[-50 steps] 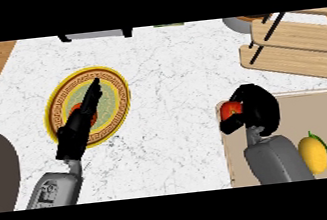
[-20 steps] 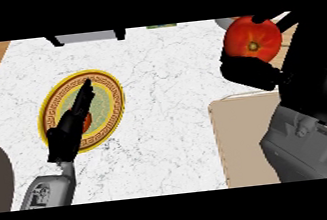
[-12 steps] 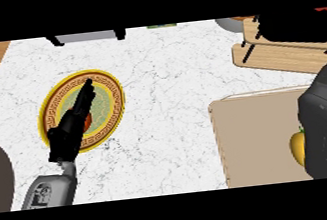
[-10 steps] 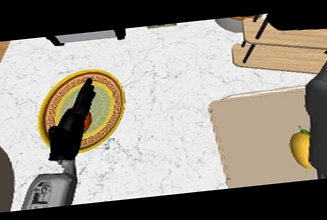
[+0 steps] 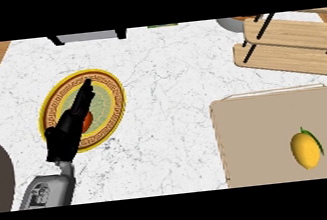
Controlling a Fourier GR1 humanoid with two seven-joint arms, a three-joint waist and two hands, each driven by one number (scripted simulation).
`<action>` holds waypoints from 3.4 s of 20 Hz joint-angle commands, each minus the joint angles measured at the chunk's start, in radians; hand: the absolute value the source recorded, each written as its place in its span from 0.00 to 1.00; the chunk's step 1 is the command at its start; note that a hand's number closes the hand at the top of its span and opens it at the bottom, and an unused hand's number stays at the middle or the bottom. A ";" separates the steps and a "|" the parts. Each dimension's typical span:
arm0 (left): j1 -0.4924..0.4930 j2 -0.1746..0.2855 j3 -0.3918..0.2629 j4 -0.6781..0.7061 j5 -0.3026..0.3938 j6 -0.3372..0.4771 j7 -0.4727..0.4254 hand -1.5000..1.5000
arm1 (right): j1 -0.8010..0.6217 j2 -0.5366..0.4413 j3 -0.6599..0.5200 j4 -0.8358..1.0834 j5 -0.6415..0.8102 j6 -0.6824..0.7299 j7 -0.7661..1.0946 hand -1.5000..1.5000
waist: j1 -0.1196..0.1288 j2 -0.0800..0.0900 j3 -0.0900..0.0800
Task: Pick the tomato from the tray and place it in the tiered shelf
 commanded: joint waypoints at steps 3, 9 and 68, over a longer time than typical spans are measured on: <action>0.013 -0.013 0.000 -0.024 -0.025 0.022 -0.006 0.50 | -0.048 -0.096 -0.024 0.065 -0.012 0.029 -0.063 1.00 | 0.000 -0.001 0.000; -0.037 -0.026 0.004 -0.001 -0.008 0.003 0.022 0.50 | 0.010 -0.130 -0.007 0.295 0.063 -0.212 -0.192 1.00 | 0.009 0.004 0.001; -0.004 -0.043 0.044 0.020 -0.049 0.001 0.005 0.50 | 0.054 -0.445 -0.490 0.239 -0.540 -0.550 -0.129 0.00 | -0.031 -0.008 0.000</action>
